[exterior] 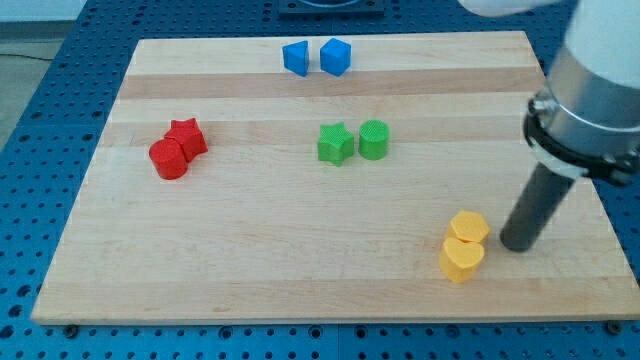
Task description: Place the yellow hexagon diagonally to the yellow heart
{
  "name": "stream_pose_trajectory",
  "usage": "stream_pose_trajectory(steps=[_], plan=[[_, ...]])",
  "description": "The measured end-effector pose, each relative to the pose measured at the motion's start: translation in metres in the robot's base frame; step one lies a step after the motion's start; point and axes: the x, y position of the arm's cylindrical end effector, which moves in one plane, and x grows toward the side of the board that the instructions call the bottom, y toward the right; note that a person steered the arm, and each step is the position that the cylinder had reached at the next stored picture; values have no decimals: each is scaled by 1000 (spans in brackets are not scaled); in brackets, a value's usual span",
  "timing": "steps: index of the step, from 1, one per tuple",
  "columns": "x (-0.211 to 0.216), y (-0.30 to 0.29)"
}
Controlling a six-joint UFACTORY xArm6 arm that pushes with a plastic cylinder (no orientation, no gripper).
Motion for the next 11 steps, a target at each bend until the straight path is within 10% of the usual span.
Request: stream_pose_trajectory(steps=[2,11], plan=[[-5,-110],[-11,7]])
